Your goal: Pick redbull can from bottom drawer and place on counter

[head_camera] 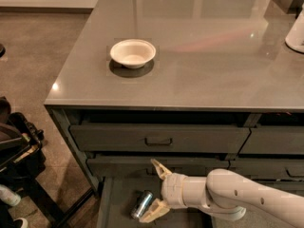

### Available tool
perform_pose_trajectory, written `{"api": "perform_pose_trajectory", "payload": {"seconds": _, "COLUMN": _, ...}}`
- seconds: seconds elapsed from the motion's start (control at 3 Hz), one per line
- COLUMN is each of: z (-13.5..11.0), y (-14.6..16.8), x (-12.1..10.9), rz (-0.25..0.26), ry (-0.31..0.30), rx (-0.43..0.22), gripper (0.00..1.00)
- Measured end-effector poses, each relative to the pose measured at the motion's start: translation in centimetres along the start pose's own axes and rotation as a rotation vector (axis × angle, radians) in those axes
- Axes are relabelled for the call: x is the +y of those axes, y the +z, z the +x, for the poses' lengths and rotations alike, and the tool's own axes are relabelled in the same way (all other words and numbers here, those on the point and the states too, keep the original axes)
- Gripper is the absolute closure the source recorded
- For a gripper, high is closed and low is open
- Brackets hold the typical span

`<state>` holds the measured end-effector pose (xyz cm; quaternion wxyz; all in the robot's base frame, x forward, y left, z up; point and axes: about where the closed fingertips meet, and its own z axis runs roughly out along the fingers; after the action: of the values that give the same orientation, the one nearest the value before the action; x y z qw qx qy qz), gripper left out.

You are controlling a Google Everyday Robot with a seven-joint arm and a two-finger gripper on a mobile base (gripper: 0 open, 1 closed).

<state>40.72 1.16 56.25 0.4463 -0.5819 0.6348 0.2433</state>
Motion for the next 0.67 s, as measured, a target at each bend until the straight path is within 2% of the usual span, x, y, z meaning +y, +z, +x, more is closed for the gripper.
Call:
{"api": "perform_pose_trajectory", "payload": {"seconds": 0.33, "z": 0.0, "y": 0.0, "x": 0.0, "rz": -0.001, "ry": -0.001, "rx": 0.001, "gripper": 0.0}}
{"api": "perform_pose_trajectory", "payload": {"seconds": 0.67, "z": 2.3, "y": 1.1, "x": -0.1, "rz": 0.0, "ry": 0.013, "rx": -0.009, "gripper": 0.0}}
